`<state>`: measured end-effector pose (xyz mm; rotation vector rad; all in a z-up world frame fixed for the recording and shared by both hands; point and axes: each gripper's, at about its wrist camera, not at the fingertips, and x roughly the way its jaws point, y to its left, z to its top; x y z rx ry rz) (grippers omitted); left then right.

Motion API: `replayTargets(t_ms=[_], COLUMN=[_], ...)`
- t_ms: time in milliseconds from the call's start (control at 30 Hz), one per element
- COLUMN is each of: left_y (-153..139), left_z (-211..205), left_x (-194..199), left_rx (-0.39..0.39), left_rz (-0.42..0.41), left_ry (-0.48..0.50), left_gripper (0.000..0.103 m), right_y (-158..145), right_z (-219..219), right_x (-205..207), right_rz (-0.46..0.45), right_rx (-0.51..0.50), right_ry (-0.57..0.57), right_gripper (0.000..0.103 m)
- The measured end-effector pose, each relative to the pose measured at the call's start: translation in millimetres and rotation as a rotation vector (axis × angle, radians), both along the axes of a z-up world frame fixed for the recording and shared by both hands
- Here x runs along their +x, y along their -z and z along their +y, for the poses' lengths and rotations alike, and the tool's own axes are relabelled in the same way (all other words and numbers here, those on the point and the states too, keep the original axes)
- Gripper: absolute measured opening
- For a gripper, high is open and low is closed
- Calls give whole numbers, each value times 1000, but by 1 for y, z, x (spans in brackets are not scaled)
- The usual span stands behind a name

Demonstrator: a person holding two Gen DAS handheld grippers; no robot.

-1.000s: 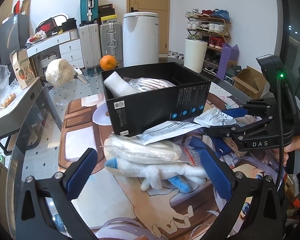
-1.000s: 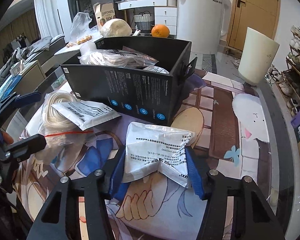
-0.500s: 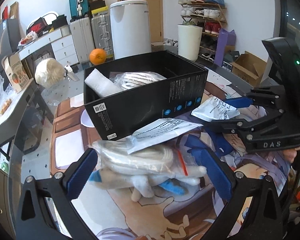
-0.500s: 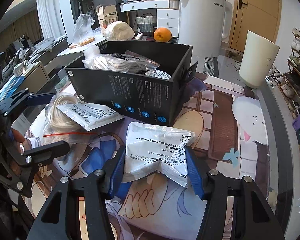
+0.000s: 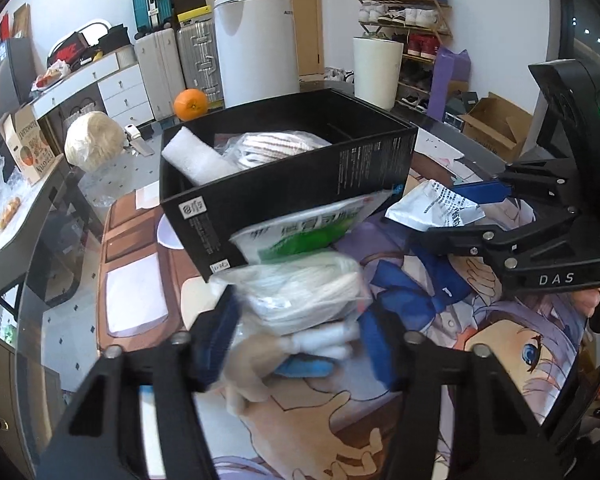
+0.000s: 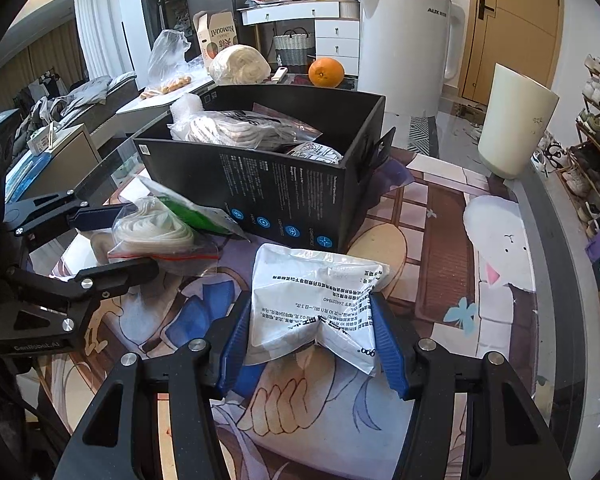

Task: Organize soft objects
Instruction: 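Grasp the clear bag of white rope with the left gripper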

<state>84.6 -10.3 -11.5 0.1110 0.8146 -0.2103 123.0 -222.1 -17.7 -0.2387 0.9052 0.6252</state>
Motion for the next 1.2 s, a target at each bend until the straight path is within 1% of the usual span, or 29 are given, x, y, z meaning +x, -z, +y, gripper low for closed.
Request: replayTargets(t_ms=[167,267,433,600,633,767,800,833,1033,1100,1167,1200], left_y=[-3,-7,-10,-8,-9,-12,-13,-13,-12,-14,-17,-18], left_z=[3,5,8,7,6,2,1,0,-1,-2,-1,-1], left_x=[-2,-6,-15,-14,-14,-15,-16,-17,-22,-25,-26,-27], left_rx=[-31,-42,-59,-60,-62,-67,-67,-68,-76,-81,-87,-89], left_rz=[-15,-45,-74,-63,-70,-95,-100,-102,-116,-130,-147,-153], left_ry=[-4,-9,-9,-1,-1,11,17,21,37,37,32,35], left_gripper=[55,51,49,50,49,37,36,33,29,27,22,21], right_y=[0,-1,-4,-4,-4,-4,-4,-4,-5,-6,-7,-7], right_z=[0,0,-1,0,0,-1,-1,-1,-2,-2,-3,-3], right_x=[0,0,-1,0,-1,0,0,0,0,0,0,0], right_rz=[0,-2,-9,-11,-11,-12,-12,-13,-20,-23,-27,-28], right_rx=[0,1,4,5,6,7,7,7,11,12,15,16], right_ry=[-1,-1,-5,-7,-8,-10,-10,-9,-9,-9,-11,-13], right_gripper=[57,57,57,57,57,57,57,57,57,57,57,57])
